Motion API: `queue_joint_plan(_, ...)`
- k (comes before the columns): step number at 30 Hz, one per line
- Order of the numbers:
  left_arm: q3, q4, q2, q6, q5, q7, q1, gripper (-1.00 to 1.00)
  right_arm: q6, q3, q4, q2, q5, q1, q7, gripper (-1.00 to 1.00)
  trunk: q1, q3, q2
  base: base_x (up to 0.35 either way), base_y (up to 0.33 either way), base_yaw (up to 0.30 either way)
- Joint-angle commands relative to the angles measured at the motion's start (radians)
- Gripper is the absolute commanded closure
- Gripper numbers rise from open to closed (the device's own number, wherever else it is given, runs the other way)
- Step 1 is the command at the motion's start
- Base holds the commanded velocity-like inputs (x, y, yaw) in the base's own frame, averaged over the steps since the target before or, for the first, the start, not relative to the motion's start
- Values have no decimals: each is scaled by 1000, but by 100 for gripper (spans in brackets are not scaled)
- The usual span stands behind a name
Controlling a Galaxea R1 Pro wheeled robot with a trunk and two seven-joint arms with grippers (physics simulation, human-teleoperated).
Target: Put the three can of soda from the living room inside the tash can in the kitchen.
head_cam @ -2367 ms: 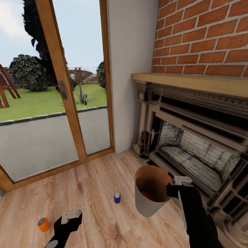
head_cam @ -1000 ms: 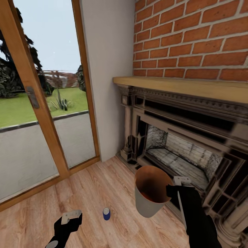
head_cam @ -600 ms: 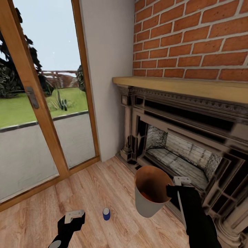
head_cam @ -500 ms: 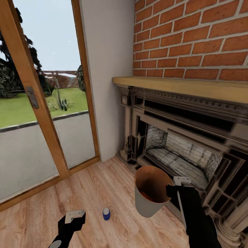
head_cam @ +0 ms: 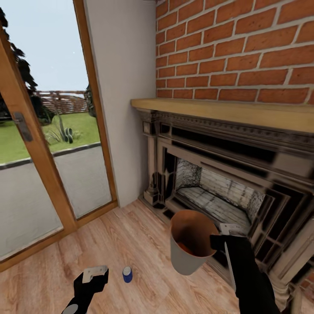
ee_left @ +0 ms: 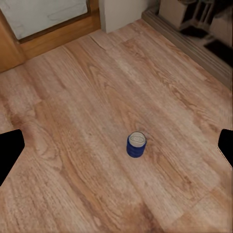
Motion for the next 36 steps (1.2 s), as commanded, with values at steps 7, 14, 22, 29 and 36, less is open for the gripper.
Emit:
queue_joint_plan(7, -1, 0, 1, 0, 0, 0, 0, -100, 1, 0, 1, 0, -14, 0, 4, 100, 0, 5, 0, 0, 0, -171)
queue_joint_plan(14, -1, 1, 1, 0, 0, 0, 0, -100, 1, 0, 1, 0, -11, 0, 3, 100, 0, 5, 0, 168, 0, -11)
queue_joint_plan(22, 0, 2, 1, 0, 0, 0, 0, -100, 1, 0, 1, 0, -11, 0, 3, 100, 0, 5, 0, 282, 0, 0)
queue_joint_plan(29, -1, 2, 1, 0, 0, 0, 0, -100, 1, 0, 1, 0, -10, 0, 3, 100, 0, 5, 0, 31, 0, 0)
queue_joint_plan(36, -1, 2, 1, 0, 0, 0, 0, -100, 1, 0, 1, 0, -11, 0, 3, 100, 0, 5, 0, 1, -4, 0)
